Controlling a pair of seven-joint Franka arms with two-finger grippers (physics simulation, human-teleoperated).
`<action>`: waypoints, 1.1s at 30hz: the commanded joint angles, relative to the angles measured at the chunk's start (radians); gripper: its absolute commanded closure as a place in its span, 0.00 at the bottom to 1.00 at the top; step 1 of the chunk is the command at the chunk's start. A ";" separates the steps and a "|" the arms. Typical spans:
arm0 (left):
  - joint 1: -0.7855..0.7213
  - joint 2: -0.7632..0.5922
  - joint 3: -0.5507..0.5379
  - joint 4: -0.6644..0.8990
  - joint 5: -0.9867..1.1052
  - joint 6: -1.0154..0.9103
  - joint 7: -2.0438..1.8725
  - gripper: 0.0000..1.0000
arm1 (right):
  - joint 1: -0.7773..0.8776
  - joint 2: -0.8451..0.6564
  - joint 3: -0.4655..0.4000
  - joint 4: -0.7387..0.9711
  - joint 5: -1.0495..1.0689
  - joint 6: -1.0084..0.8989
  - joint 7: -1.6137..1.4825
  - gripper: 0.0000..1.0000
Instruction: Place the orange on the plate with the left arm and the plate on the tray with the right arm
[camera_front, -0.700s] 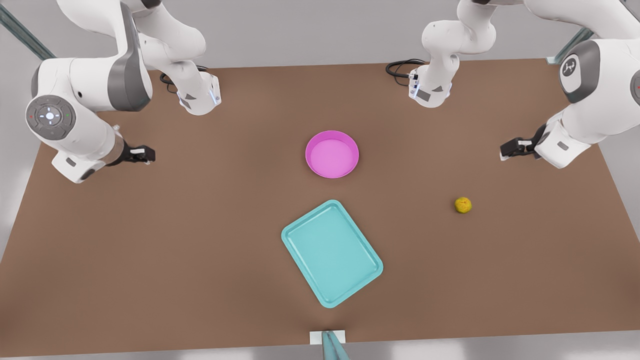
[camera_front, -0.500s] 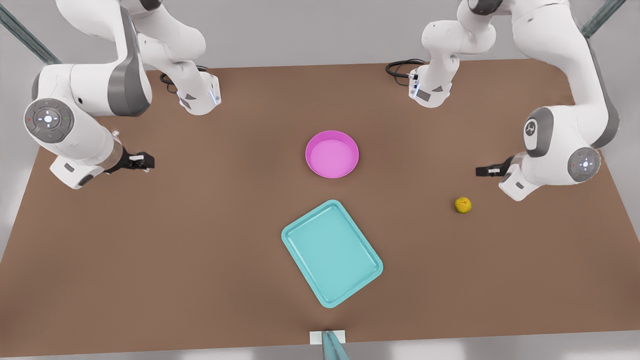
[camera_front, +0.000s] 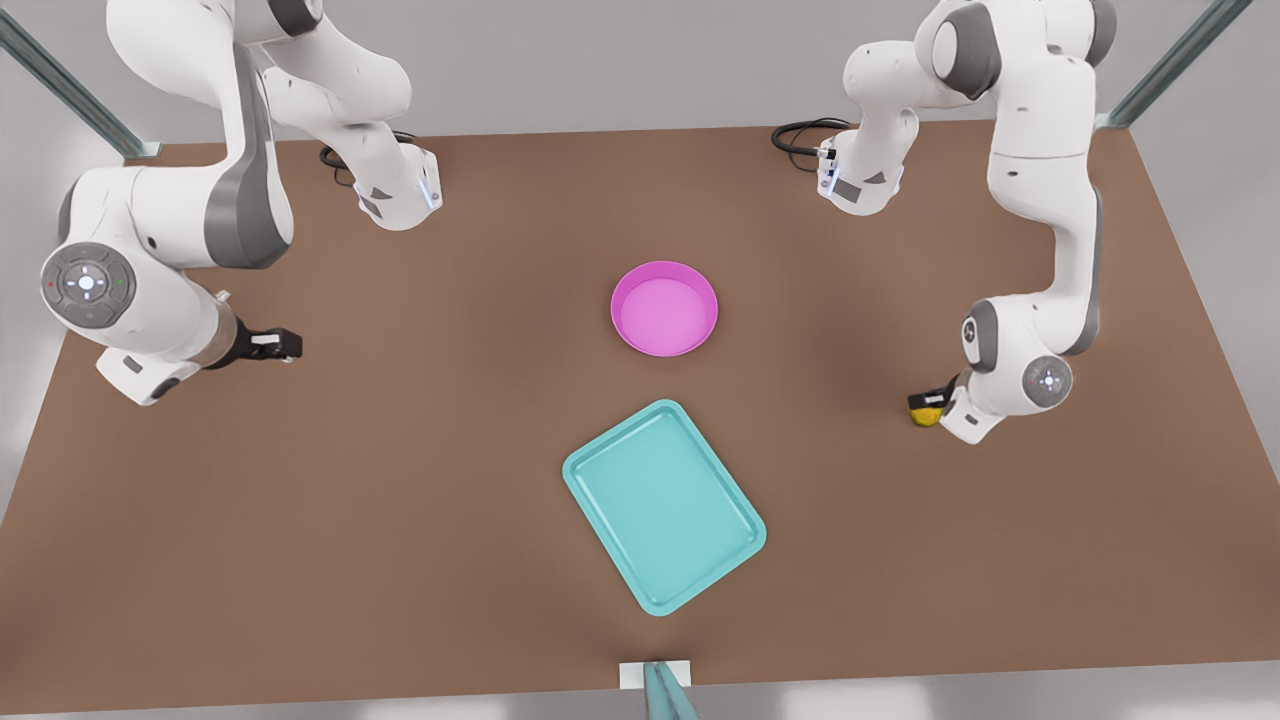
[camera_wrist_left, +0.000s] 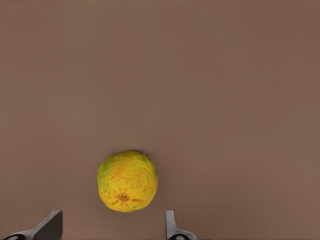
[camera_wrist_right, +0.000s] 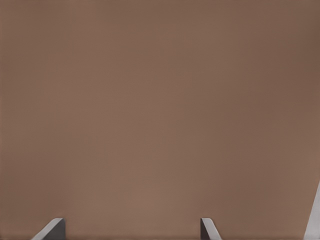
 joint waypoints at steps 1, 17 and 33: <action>0.000 0.014 0.000 -0.001 0.000 0.087 -0.005 0.00 | 0.000 0.000 0.000 0.000 0.001 0.001 -0.015 0.00; 0.008 0.113 0.000 -0.012 -0.002 0.119 -0.003 0.00 | -0.002 0.001 0.000 -0.003 0.003 -0.002 -0.013 0.00; -0.187 -0.025 -0.103 0.149 -0.006 -0.157 -0.210 0.35 | -0.025 0.004 0.000 -0.003 0.023 -0.011 -0.015 0.00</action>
